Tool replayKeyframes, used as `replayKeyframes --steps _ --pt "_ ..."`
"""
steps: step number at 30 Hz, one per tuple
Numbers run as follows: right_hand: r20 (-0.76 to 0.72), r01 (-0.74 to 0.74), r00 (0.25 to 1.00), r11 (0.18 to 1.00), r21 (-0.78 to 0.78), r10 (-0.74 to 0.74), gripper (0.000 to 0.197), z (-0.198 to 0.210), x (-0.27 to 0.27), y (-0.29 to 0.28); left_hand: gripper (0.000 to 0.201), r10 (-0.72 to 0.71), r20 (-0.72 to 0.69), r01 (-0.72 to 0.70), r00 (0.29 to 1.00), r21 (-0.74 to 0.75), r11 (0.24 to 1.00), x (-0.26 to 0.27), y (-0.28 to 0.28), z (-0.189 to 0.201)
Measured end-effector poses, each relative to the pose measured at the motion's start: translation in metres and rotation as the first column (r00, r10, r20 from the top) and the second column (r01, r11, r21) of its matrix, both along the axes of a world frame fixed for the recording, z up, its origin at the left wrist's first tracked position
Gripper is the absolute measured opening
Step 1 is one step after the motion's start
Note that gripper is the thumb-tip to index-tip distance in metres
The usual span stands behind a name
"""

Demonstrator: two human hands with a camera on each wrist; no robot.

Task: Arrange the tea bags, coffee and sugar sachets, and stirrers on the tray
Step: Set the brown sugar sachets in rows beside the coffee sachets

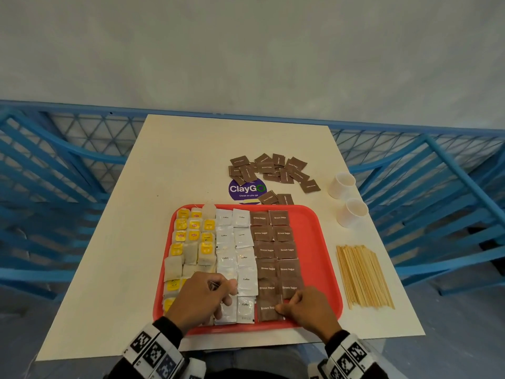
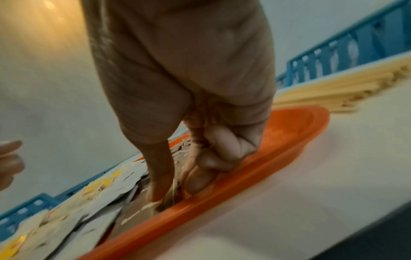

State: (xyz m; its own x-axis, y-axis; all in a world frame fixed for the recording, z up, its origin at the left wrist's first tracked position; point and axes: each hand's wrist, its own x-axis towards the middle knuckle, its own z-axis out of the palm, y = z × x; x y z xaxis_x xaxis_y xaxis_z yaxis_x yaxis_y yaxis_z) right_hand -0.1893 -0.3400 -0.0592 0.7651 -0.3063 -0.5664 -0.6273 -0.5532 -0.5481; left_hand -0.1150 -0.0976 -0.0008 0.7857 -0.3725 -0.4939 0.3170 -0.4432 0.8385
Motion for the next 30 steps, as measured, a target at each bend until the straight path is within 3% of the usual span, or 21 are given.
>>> replayKeyframes --steps 6,11,15,17,19,21,25,27,30 --pt "0.006 -0.082 0.997 0.997 0.000 0.082 0.034 -0.007 -0.002 0.001 0.035 0.020 -0.030 -0.021 0.999 -0.059 0.998 0.001 -0.001 0.004" --pt "0.015 -0.100 0.995 0.994 -0.032 0.101 0.029 -0.004 -0.001 0.002 0.045 0.073 -0.219 -0.111 0.973 -0.170 0.979 0.003 -0.005 0.012" --pt "0.075 -0.065 0.995 0.998 -0.004 0.065 0.032 0.023 0.002 0.002 0.036 0.022 -0.529 -0.272 0.848 -0.400 0.875 0.007 -0.007 0.022" --pt "0.199 -0.065 0.978 0.997 -0.034 0.070 0.029 0.049 0.005 0.003 0.040 -0.063 -0.590 -0.296 0.805 -0.492 0.819 0.009 -0.008 0.025" --pt "0.378 -0.061 0.925 0.993 0.101 0.018 0.024 0.079 0.008 0.008 0.037 -0.138 -0.578 -0.271 0.804 -0.564 0.780 0.009 -0.012 0.028" --pt "0.440 -0.105 0.897 0.948 0.299 -0.039 0.018 0.107 0.010 0.018 0.037 -0.178 -0.538 -0.223 0.824 -0.596 0.771 0.008 -0.018 0.032" --pt "0.449 -0.170 0.893 0.908 0.384 -0.023 0.016 0.124 0.012 0.034 0.032 -0.197 -0.375 -0.031 0.906 -0.523 0.852 0.004 -0.032 0.042" --pt "0.445 -0.083 0.884 0.889 0.450 -0.142 0.017 0.121 0.013 0.033 0.037 -0.199 -0.276 0.045 0.940 -0.478 0.877 0.003 -0.035 0.045" --pt "0.328 0.048 0.890 0.778 0.626 -0.318 0.024 0.119 0.014 0.030 0.041 -0.177 -0.082 0.125 0.981 -0.435 0.892 0.004 -0.034 0.045"
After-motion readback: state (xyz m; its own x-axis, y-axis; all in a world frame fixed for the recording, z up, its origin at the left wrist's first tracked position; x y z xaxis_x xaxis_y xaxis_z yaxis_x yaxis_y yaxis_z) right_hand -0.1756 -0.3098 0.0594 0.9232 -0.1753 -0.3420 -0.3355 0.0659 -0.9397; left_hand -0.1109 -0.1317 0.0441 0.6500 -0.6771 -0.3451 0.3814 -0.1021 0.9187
